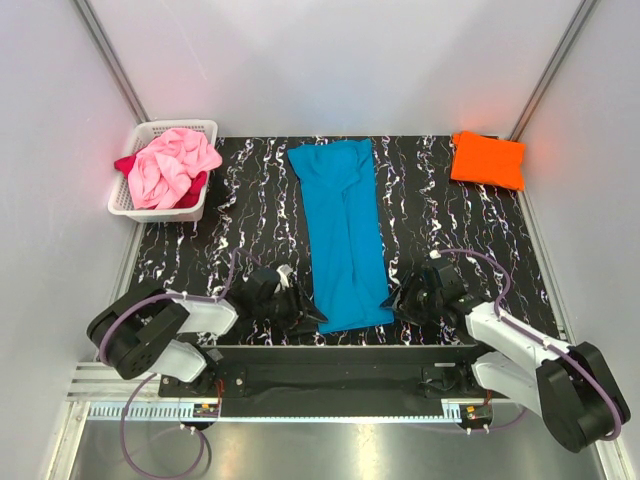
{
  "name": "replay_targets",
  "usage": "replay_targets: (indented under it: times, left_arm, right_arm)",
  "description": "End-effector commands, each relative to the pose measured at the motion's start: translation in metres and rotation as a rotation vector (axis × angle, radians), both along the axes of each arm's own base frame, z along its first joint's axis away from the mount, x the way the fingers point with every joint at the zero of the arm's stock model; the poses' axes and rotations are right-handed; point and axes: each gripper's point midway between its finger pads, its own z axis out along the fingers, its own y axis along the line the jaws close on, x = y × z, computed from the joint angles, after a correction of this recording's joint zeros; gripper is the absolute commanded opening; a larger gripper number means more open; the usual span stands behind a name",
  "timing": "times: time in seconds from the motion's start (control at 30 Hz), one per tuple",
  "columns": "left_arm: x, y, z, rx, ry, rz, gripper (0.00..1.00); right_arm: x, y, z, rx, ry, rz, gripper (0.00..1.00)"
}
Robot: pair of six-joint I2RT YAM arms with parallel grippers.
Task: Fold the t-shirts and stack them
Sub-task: Fold the tshirt
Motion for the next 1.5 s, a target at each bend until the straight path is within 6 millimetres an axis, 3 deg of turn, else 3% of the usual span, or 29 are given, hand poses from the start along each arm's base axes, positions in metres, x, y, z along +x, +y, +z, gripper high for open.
replay_targets:
  times: [0.0,0.1,0.13,0.17,0.23,0.33,0.43,0.7,1.13,1.33,1.47]
  left_arm:
    - [0.001,0.005,-0.014,0.058,0.039,0.02,0.49]
    - [-0.001,0.01,-0.02,0.094,0.059,0.029,0.45]
    - [-0.003,0.011,-0.021,0.1,0.065,0.028,0.42]
    - [-0.002,0.013,-0.023,0.114,0.063,0.035,0.3]
    - [-0.004,0.015,-0.024,0.126,0.061,0.029,0.19]
    - [-0.001,0.017,-0.025,0.149,0.047,0.025,0.03]
    - [0.0,0.016,-0.025,0.15,0.038,0.018,0.0]
    - [0.0,0.023,-0.019,0.183,-0.001,0.009,0.0]
    - [-0.027,0.056,-0.009,0.297,-0.058,-0.051,0.0]
    - [-0.026,0.043,0.014,0.275,-0.144,-0.092,0.0]
    - [-0.016,0.03,0.034,0.258,-0.229,-0.116,0.0]
  right_arm:
    - [-0.004,-0.001,-0.008,-0.009,0.016,-0.004,0.55]
    - [-0.006,-0.003,-0.012,-0.013,0.029,-0.01,0.5]
    - [-0.006,-0.002,-0.012,-0.013,0.03,-0.009,0.43]
    - [-0.006,-0.002,-0.013,-0.012,0.032,-0.011,0.41]
    - [-0.008,-0.004,-0.017,-0.02,0.051,-0.014,0.36]
    - [-0.011,-0.003,-0.02,-0.022,0.07,-0.006,0.21]
    - [-0.013,-0.002,-0.02,-0.013,0.077,0.002,0.0]
    - [-0.034,-0.004,-0.01,0.004,0.115,0.028,0.0]
    - [-0.064,-0.01,0.021,0.003,0.126,0.084,0.0]
    - [-0.066,-0.006,0.043,0.055,0.042,0.12,0.0]
    - [-0.048,0.0,0.073,0.064,-0.074,0.142,0.0]
